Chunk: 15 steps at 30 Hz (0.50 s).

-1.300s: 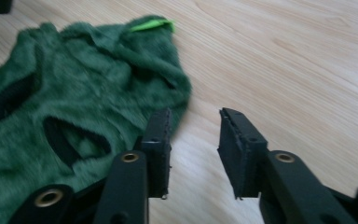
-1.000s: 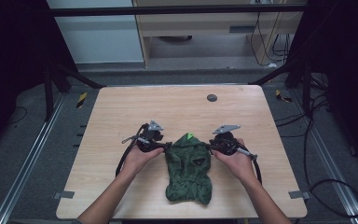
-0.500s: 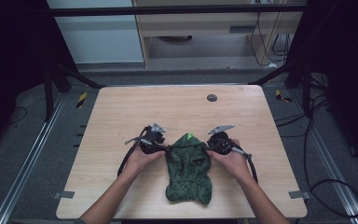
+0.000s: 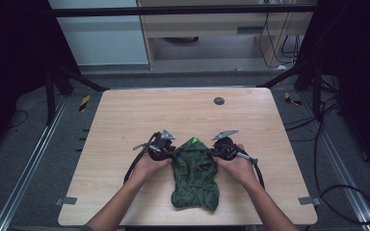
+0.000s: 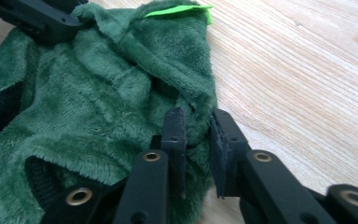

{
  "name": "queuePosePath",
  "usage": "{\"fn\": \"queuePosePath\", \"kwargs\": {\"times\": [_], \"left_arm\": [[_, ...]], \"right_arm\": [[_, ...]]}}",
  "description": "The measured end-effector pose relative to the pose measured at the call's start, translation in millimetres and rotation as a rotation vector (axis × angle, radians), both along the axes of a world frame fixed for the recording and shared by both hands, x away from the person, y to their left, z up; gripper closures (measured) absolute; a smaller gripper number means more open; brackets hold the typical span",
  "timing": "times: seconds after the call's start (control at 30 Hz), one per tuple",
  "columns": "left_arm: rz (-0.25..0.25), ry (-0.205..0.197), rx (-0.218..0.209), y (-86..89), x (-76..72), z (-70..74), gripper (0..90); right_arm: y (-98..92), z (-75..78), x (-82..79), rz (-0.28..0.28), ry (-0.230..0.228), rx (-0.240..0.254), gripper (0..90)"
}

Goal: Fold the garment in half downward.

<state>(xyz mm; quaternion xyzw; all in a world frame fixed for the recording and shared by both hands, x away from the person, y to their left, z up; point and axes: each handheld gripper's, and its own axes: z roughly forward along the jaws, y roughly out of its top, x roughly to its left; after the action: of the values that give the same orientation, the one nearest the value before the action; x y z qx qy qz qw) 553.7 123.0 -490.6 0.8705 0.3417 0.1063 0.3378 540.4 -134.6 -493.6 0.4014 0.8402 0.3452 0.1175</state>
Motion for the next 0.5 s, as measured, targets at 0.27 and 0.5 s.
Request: {"fn": "queuePosePath", "kwargs": {"times": [0.27, 0.5], "left_arm": [[-0.008, -0.012, 0.013, -4.7, -1.2, 0.1, 84.6], [-0.007, -0.014, 0.006, -2.0, -0.3, 2.8, 87.4]], "right_arm": [[3.4, 2.5, -2.2, 0.020, -0.008, -0.023, 84.5], [2.1, 5.9, -2.8, 0.034, -0.025, -0.032, 85.7]]}}
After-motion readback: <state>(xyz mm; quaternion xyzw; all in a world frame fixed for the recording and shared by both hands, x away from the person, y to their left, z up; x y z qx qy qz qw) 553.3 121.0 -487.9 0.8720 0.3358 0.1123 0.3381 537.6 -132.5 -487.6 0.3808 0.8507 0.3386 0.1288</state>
